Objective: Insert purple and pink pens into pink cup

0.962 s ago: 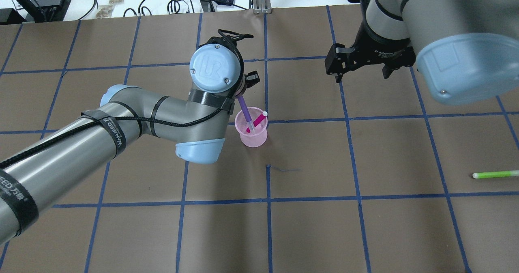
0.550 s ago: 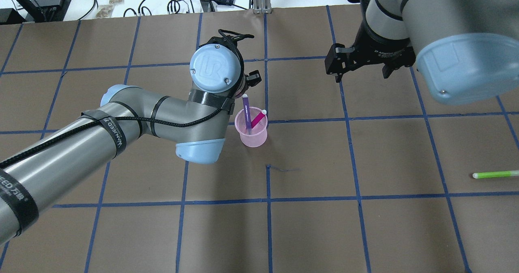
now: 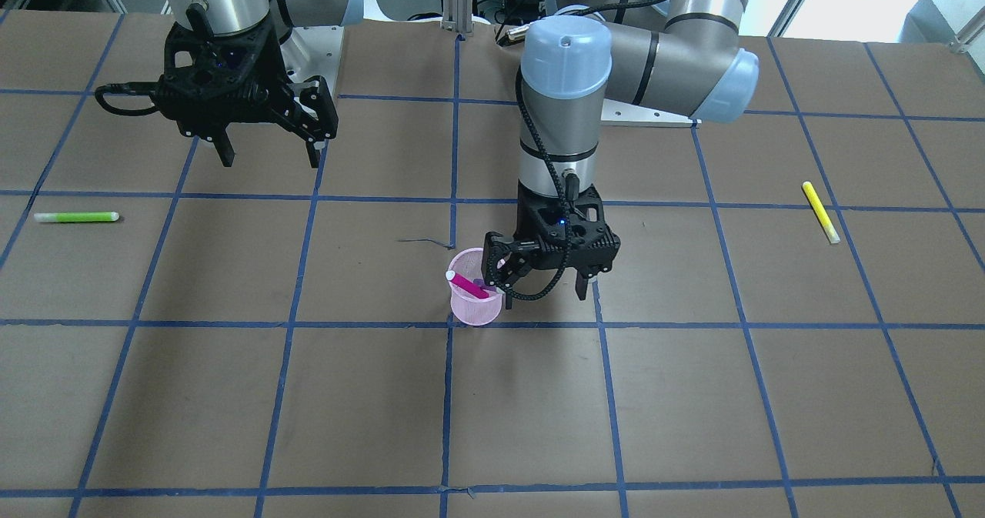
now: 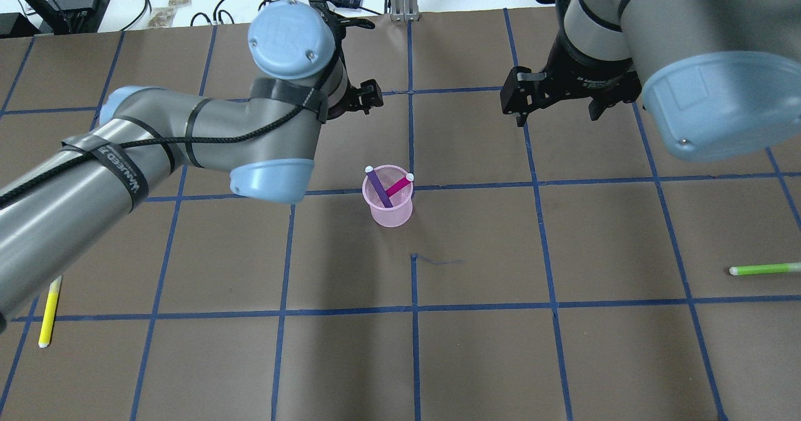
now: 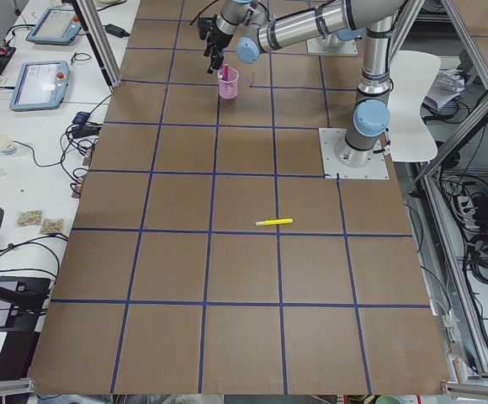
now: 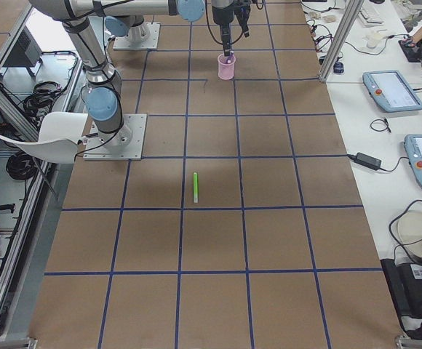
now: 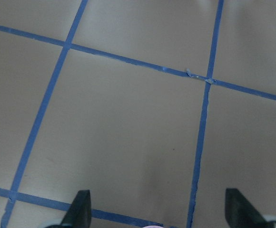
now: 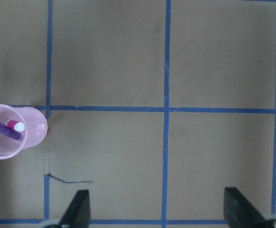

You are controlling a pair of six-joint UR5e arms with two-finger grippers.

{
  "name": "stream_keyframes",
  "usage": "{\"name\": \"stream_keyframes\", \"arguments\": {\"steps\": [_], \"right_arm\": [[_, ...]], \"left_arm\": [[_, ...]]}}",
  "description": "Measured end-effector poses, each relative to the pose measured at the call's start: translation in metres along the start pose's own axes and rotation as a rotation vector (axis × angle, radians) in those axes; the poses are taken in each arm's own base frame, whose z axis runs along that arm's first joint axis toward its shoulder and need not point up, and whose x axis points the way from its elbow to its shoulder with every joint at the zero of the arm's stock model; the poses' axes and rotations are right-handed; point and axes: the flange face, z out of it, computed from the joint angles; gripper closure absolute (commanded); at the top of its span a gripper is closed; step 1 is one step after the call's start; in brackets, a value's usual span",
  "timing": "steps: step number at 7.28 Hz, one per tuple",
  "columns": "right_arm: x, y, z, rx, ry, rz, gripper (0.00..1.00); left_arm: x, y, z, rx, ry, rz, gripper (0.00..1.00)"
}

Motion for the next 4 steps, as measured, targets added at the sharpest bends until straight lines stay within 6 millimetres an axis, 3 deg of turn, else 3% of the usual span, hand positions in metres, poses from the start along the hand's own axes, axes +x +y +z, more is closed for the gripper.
{"name": "stream_keyframes", "arguments": {"steps": [2, 4], "right_arm": [[0.0, 0.0, 0.0, 0.0, 0.0, -0.001, 0.0], [0.001, 0.0, 0.0, 0.001, 0.001, -0.002, 0.0]], "left_arm": [[-0.034, -0.025, -0.033, -0.15, -0.026, 0.029, 0.0], [-0.052, -0.025, -0.07, -0.242, -0.012, 0.015, 0.0]]}}
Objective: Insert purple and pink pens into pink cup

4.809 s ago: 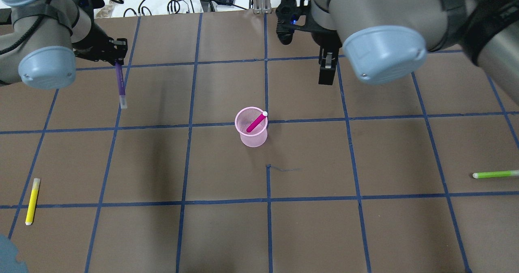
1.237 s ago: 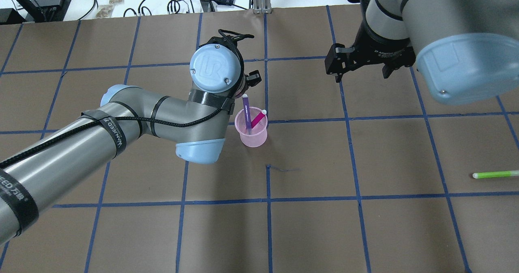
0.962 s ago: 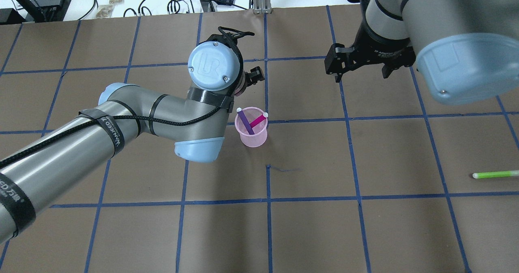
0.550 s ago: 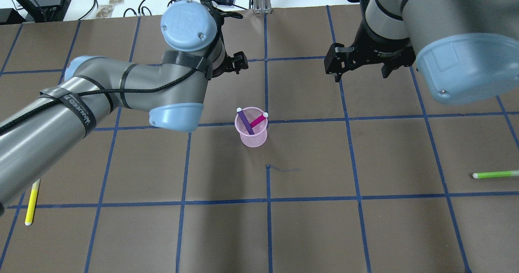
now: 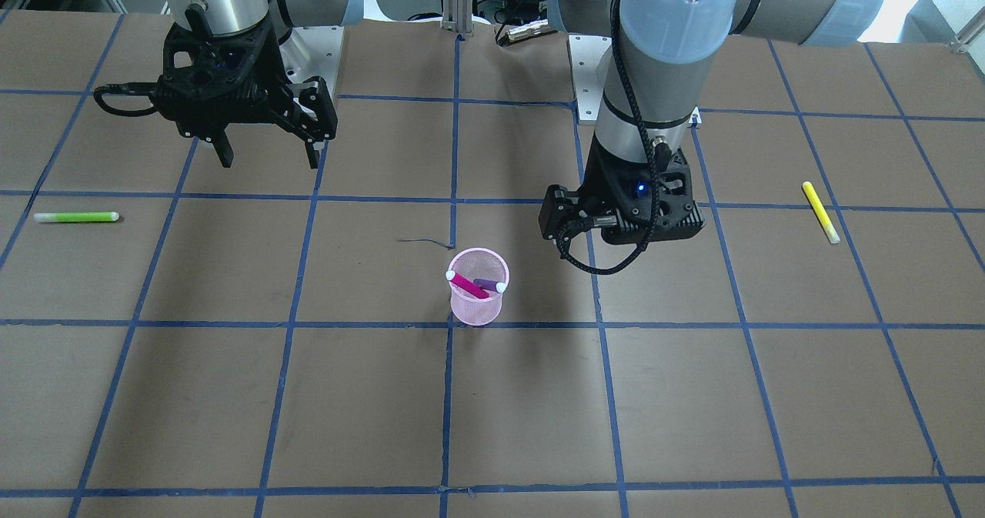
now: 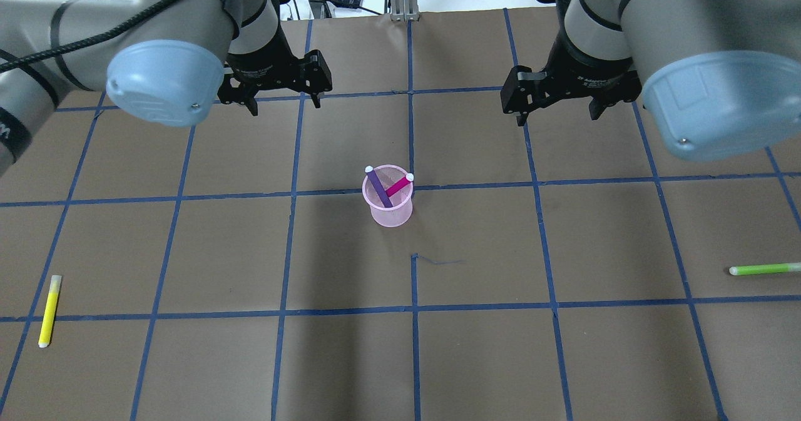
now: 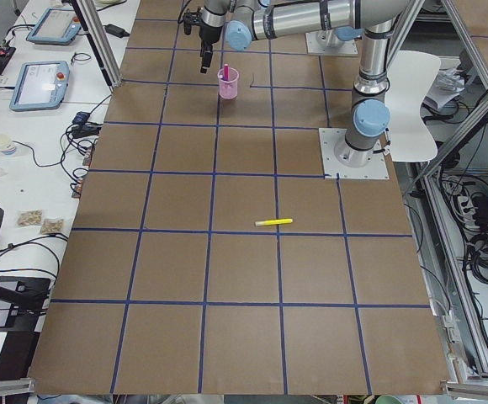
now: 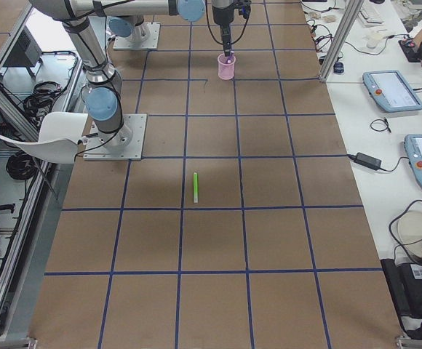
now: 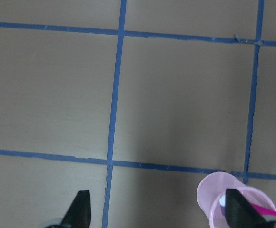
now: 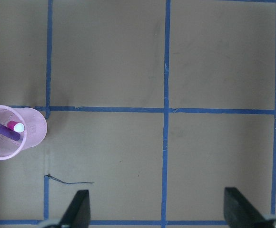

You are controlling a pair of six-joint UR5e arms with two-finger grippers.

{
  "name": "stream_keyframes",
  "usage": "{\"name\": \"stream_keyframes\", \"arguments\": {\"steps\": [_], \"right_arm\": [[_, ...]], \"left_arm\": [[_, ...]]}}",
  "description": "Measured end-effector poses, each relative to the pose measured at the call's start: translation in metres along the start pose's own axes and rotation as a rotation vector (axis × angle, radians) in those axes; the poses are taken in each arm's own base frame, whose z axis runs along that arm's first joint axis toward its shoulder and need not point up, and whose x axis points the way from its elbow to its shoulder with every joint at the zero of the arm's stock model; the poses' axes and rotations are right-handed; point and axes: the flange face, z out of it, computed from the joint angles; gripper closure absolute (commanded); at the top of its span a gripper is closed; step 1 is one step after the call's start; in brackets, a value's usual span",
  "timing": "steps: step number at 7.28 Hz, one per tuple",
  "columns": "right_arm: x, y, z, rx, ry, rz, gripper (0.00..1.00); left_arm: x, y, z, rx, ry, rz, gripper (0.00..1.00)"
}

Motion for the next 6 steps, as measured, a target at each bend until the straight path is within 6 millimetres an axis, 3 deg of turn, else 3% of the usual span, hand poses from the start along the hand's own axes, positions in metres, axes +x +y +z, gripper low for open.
{"name": "stream_keyframes", "arguments": {"steps": [2, 6], "right_arm": [[0.0, 0.0, 0.0, -0.001, -0.001, 0.0, 0.0], [0.0, 0.0, 0.0, -0.002, 0.0, -0.001, 0.0]], "left_arm": [[-0.014, 0.013, -0.016, -0.031, 0.003, 0.046, 0.0], [-0.091, 0.014, -0.018, -0.104, 0.0, 0.163, 0.0]]}}
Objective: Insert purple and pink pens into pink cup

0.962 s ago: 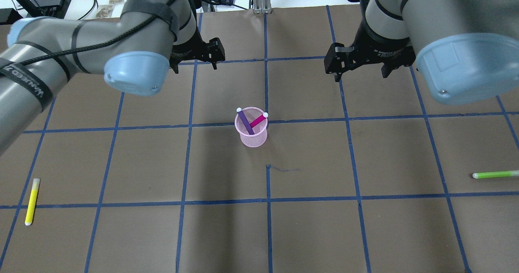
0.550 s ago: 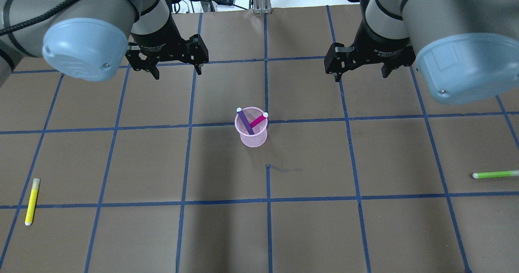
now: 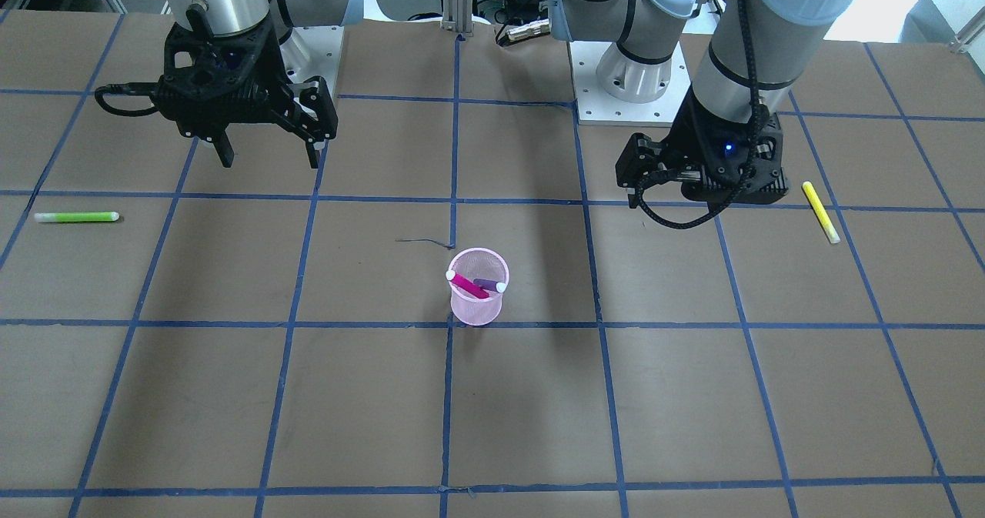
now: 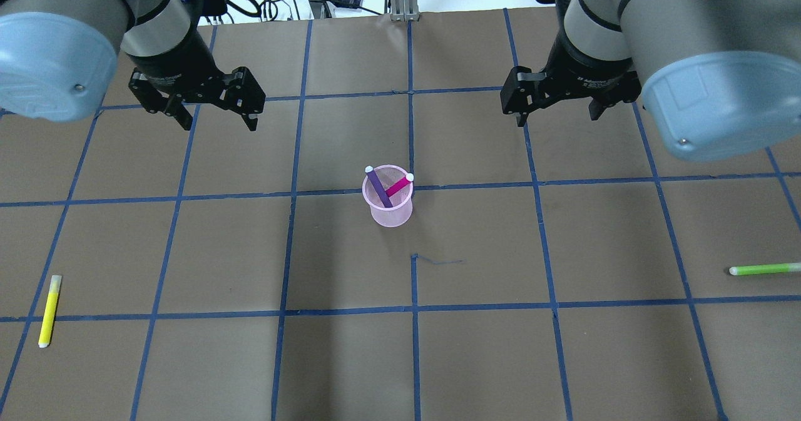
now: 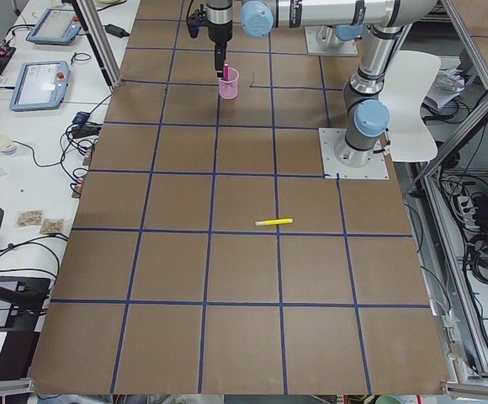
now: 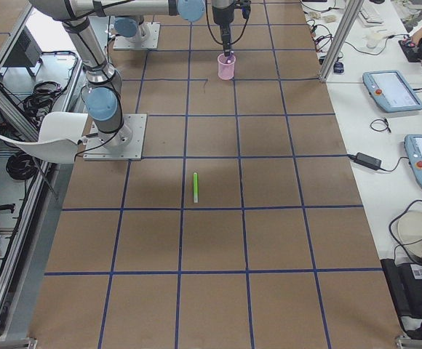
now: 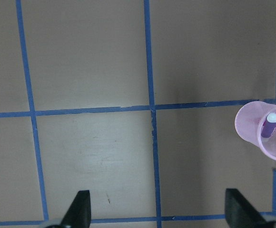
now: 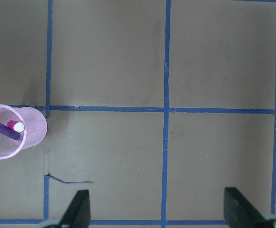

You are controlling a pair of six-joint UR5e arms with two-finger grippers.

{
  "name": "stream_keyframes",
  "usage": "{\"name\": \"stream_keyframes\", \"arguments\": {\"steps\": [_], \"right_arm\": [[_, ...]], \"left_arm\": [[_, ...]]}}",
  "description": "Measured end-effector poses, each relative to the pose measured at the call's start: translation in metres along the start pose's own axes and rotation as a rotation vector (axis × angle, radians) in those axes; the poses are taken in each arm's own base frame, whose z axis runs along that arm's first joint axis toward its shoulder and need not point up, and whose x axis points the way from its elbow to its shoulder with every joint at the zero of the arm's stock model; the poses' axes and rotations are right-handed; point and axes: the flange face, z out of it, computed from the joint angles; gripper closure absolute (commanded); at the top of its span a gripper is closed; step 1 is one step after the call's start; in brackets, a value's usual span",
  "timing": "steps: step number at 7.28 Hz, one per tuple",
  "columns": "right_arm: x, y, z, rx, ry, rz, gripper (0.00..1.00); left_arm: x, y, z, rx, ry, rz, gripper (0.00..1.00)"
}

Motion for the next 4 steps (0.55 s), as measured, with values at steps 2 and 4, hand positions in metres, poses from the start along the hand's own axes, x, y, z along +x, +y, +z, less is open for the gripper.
{"name": "stream_keyframes", "arguments": {"steps": [2, 4], "right_arm": [[0.0, 0.0, 0.0, 0.0, 0.001, 0.0, 0.0], [0.0, 0.0, 0.0, 0.001, 0.0, 0.0, 0.0]], "left_arm": [[-0.012, 0.017, 0.0, -0.005, -0.003, 0.017, 0.0], [-0.022, 0.023, -0.001, -0.007, -0.003, 0.006, 0.0]]}}
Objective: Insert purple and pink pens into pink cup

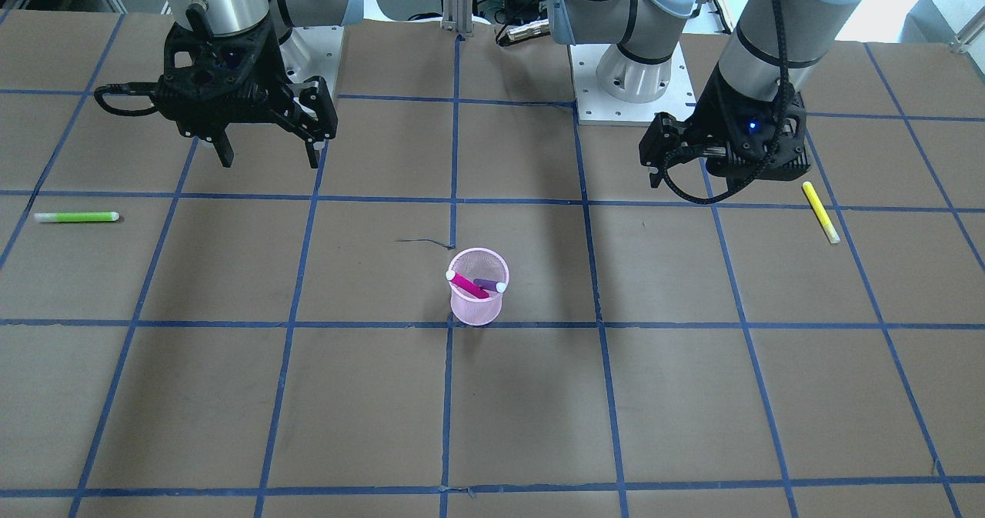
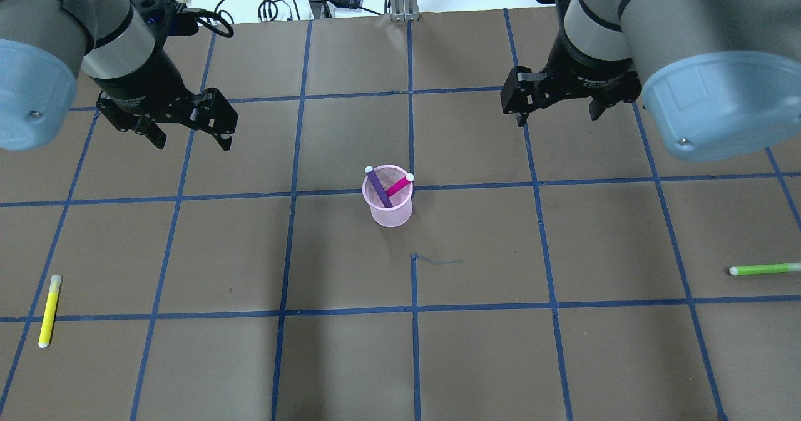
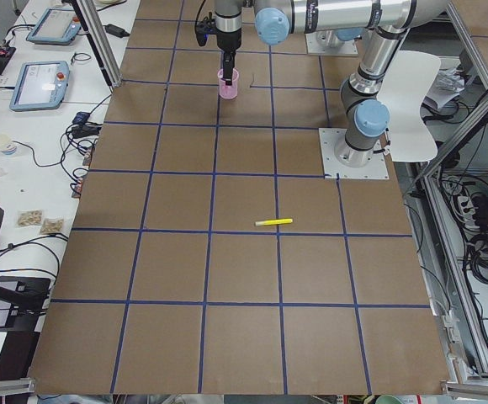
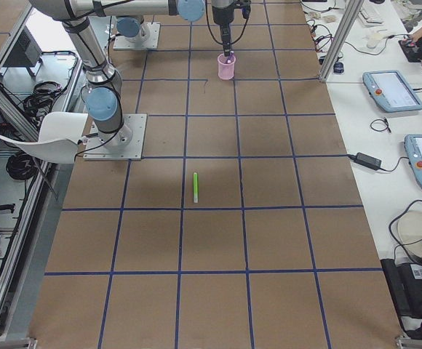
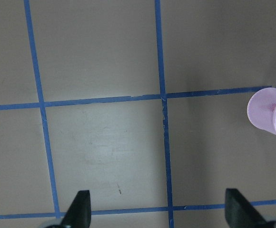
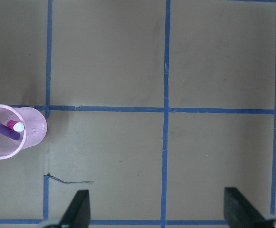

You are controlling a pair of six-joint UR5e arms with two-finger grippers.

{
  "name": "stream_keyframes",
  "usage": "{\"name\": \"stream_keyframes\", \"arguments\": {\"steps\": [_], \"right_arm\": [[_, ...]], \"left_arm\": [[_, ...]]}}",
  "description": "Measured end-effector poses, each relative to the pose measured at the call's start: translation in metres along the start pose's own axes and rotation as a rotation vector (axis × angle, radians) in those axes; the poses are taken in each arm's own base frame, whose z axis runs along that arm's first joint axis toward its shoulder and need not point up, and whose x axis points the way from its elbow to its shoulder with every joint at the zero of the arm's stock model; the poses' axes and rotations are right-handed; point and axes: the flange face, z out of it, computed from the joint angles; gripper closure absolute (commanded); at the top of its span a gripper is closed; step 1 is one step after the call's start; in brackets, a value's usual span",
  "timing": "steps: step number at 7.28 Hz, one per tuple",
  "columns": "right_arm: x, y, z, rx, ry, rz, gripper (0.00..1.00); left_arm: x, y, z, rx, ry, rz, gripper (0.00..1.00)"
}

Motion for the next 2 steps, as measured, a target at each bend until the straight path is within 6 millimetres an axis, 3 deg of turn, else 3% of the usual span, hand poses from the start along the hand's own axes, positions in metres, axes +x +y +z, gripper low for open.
{"name": "stream_keyframes", "arguments": {"steps": [2], "right_arm": [[-0.0001, -0.0002, 0.0002, 0.0, -0.001, 0.001, 0.0]], "left_arm": [[-0.0034, 0.0015, 0.0005, -0.001, 0.0, -0.011, 0.0]]}}
